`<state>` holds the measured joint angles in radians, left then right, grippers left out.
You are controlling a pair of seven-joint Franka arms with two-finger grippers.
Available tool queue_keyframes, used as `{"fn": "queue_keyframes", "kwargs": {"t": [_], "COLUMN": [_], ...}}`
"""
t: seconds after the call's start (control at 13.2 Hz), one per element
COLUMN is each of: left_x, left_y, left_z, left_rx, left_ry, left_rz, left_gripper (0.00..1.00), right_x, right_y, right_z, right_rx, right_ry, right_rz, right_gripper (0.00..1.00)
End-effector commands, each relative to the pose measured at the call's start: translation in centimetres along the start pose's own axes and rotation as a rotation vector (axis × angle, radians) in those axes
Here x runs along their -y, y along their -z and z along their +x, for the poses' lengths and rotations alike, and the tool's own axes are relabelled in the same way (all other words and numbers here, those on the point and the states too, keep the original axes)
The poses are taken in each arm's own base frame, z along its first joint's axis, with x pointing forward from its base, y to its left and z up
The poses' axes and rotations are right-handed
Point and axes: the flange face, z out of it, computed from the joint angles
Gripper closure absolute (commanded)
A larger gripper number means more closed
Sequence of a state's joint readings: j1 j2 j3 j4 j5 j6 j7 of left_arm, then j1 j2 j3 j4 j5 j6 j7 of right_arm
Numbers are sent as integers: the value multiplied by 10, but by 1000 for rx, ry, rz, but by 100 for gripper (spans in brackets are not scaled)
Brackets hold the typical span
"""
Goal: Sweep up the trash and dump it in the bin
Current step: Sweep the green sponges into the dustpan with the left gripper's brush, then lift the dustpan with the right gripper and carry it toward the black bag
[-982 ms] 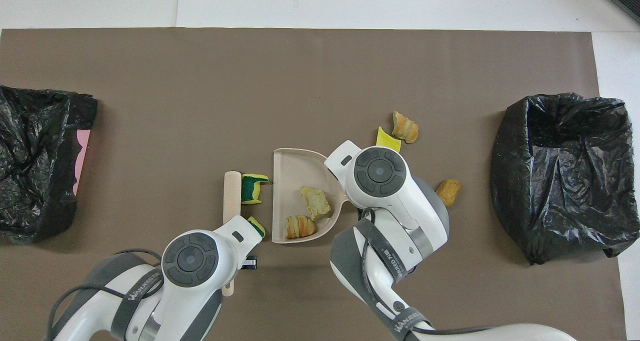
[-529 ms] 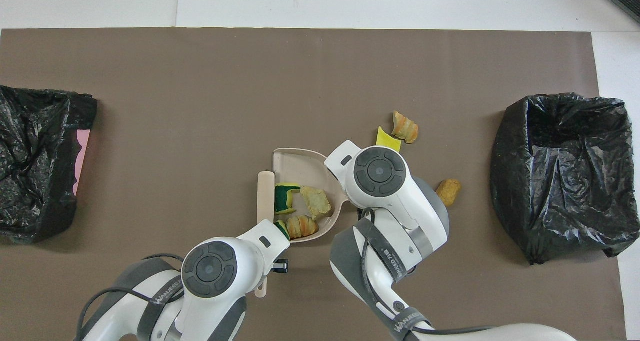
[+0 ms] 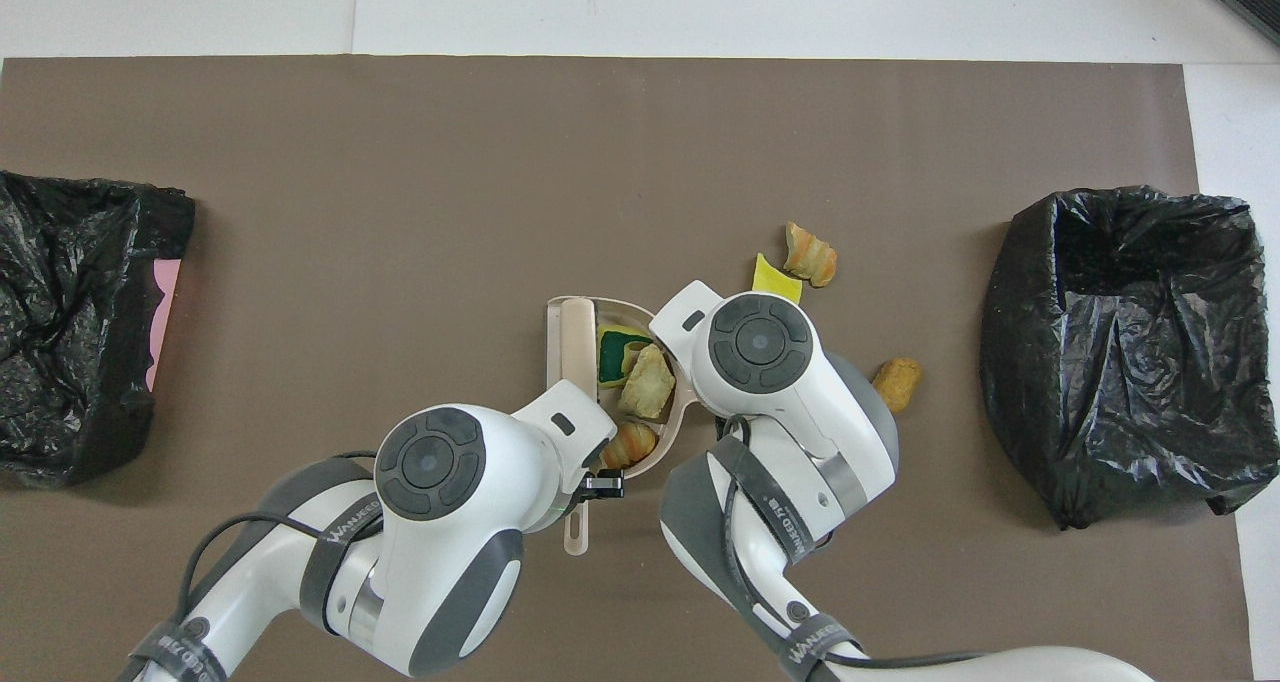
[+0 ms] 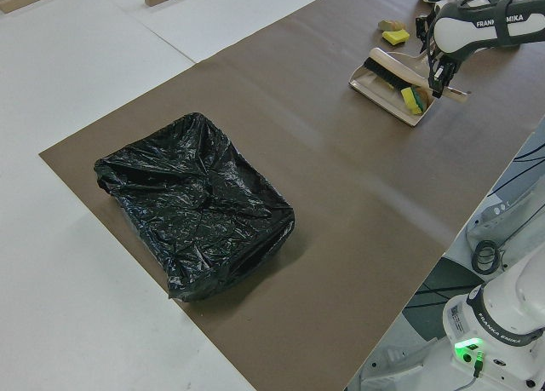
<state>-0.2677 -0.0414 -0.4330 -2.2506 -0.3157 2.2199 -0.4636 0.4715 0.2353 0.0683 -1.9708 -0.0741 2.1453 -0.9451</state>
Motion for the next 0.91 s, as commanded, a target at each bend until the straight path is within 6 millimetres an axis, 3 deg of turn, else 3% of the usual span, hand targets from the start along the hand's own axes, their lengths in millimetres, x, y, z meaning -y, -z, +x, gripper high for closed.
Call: {"fn": "queue_keyframes", "kwargs": {"t": [0.0, 0.15, 0.38, 0.53, 0.83], "left_x": [14, 12, 20, 40, 54], "left_y": [34, 53, 48, 46, 41], "left_z": [25, 40, 36, 33, 21], "left_rx": [-26, -61, -23, 37, 16], "left_ry": [61, 78, 81, 108, 144], "left_rz": [-39, -69, -35, 28, 138], "left_gripper": [100, 100, 100, 100, 100], "right_x": [-2, -3, -11, -14, -37], "right_y": [-9, -9, 1, 13, 40], "right_z": [-1, -2, -11, -21, -69], "right_rx": [16, 17, 13, 9, 2], "right_ry": [-6, -6, -21, -35, -42], "right_rz": [-13, -12, -15, -20, 0], "right_gripper": [100, 100, 100, 100, 100]}}
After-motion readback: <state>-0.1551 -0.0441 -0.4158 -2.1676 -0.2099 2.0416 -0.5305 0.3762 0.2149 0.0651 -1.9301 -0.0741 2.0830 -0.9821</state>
